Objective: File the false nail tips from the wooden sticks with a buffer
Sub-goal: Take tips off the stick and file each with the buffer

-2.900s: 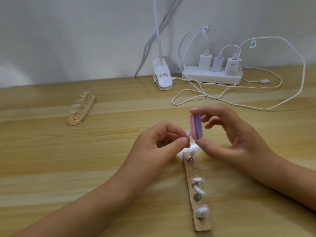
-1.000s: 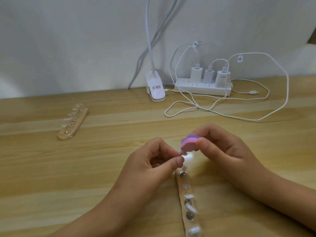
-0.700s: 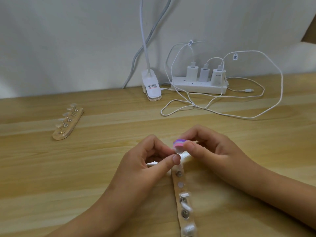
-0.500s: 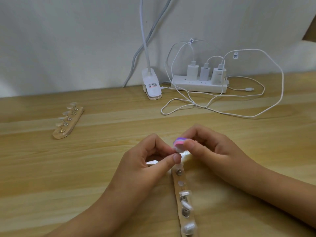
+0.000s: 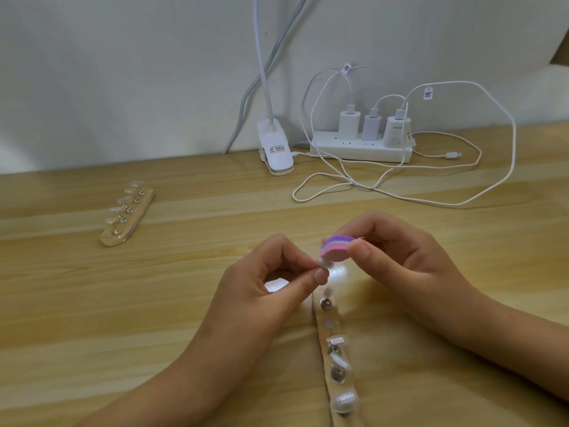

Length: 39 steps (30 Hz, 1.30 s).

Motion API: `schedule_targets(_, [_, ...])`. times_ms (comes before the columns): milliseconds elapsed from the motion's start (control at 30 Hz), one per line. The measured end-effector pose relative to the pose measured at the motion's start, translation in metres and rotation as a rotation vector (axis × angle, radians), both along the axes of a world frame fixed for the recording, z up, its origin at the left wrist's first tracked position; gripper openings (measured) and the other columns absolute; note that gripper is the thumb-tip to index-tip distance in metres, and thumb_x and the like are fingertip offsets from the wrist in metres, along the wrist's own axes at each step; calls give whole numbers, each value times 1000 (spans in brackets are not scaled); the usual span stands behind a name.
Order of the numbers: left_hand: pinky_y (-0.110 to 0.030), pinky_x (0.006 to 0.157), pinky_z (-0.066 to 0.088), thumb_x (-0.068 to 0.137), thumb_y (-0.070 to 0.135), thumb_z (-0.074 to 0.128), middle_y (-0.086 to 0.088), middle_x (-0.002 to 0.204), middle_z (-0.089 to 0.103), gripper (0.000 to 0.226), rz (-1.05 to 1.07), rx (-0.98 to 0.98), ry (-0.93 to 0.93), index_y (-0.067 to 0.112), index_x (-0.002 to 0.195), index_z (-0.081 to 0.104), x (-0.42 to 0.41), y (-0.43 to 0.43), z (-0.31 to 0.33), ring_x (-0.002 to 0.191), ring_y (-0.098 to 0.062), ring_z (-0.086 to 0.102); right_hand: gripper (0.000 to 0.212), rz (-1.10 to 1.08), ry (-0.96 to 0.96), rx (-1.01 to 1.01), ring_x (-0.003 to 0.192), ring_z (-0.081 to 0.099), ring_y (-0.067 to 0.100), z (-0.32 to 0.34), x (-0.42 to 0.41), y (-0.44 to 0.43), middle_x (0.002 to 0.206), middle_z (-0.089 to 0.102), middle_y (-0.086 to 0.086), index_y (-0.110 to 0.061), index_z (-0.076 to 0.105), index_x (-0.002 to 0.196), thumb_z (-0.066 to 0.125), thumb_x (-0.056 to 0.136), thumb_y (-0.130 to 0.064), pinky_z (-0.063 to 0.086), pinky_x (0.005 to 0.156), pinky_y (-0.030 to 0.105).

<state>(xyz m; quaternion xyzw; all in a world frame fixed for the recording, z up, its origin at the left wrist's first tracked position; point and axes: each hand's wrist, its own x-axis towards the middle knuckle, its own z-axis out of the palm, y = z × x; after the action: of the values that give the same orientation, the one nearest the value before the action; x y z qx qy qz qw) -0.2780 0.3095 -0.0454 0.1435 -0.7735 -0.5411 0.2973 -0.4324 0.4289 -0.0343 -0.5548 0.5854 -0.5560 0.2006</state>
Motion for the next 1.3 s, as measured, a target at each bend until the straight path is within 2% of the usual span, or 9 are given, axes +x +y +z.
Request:
schedule_targets(300, [-22,78,53,75,42,72,4,84,73,14,9,16,-1,31,76,63,0,0,-1,86,-14,69,24,-15,11,36,90,64,21,1,1,1,96,72,-4,-31,70,96,60,82,-48,48,83,38])
schedule_targets(433, [-30,82,55,75,37,80,1,85,75,22,17,70,-3,25,74,62,0,0,2,88,-16,71,18,-41,84,-12,84,61,9,1,1,1,94,69,-11,-28,69,96,67,83,-40,48,77,25])
schedule_targets(567, [-15,77,52,75,28,76,-2,86,76,16,-15,225,95,20,77,62,2,2,8,89,-13,72,21,-80,27,46,83,60,5,-1,-3,-1,93,69,-13,-29,71,93,68,79,-45,47,76,21])
schedule_targets(667, [-15,76,51,73,30,79,1,90,76,20,-37,221,112,19,81,64,7,0,12,89,-11,71,25,-81,-31,27,85,63,10,1,-4,-1,97,71,-7,-31,71,96,66,77,-48,49,77,21])
schedule_targets(800, [-14,69,39,71,40,76,15,77,57,13,-32,-187,11,34,72,64,13,-9,15,73,-5,50,28,-109,-150,21,97,68,20,1,-8,-3,101,74,2,-32,72,91,69,71,-52,52,83,27])
schedule_targets(900, [-17,67,34,75,40,74,9,67,47,11,-119,-481,-35,34,71,66,12,-8,12,69,-6,45,28,-109,-192,19,88,66,3,3,-10,-4,96,76,-3,-31,72,87,67,71,-53,47,73,11])
schedule_targets(967, [-15,66,33,76,40,74,14,64,43,15,-141,-606,-52,27,70,70,9,-5,8,67,-3,42,26,-103,-203,20,86,64,-2,4,-10,-5,93,76,-5,-30,71,87,66,72,-51,45,71,8])
schedule_targets(1200, [-30,59,45,80,48,65,14,63,46,25,-15,-798,-123,26,71,72,7,-8,2,68,-4,42,23,-99,-208,45,87,65,-3,3,-11,-6,94,76,-6,-24,69,93,70,79,-42,45,71,7])
schedule_targets(1300, [-20,61,41,82,42,67,15,65,43,21,-87,-795,-116,23,73,72,9,-13,4,69,-3,39,31,-103,-216,26,84,65,-5,4,-11,-5,93,76,-7,-22,68,95,66,76,-47,45,72,7])
